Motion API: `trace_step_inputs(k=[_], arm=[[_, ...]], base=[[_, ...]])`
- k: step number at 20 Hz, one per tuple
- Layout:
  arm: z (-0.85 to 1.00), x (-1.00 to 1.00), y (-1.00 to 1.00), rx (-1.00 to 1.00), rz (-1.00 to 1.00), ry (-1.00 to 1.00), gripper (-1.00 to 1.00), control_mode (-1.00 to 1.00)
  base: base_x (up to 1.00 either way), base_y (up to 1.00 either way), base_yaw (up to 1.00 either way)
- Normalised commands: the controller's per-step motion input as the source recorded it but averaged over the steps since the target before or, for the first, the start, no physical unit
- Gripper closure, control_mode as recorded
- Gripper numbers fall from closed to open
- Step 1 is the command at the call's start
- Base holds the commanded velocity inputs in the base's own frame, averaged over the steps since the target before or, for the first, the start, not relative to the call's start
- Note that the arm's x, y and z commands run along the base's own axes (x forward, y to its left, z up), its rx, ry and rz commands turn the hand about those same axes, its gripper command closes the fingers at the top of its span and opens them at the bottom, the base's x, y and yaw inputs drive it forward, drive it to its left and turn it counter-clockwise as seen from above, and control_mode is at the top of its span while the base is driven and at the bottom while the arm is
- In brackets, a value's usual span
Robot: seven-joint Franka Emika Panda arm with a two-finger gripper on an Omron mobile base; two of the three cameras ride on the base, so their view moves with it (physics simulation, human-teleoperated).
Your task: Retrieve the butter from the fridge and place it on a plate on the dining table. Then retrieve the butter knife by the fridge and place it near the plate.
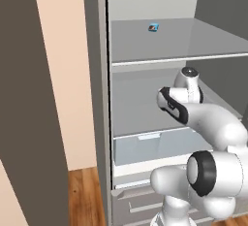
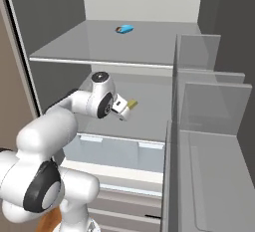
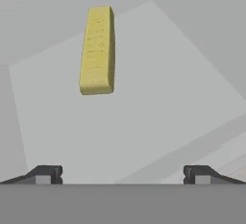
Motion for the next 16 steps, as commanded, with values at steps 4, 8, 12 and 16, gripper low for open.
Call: trace_step_inputs(k=[4,8,12,16], arm=[[0.03,0.35,0.00,0.00,0.00,0.01,-1.00,-1.00],[0.04,0.38,0.00,0.00,0.00,0.06,-1.00,-1.00],[0.00,0.37,0.00,0.00,0.00,0.08,-1.00,-1.00],[-0.16,0.45,-0.04,0.00,0.01,0.06,-1.00,-1.00]], base=[[0.00,0.00,0.00],[0.00,0.00,0.00],[0.00,0.00,0.00],[0.00,0.00,0.00]])
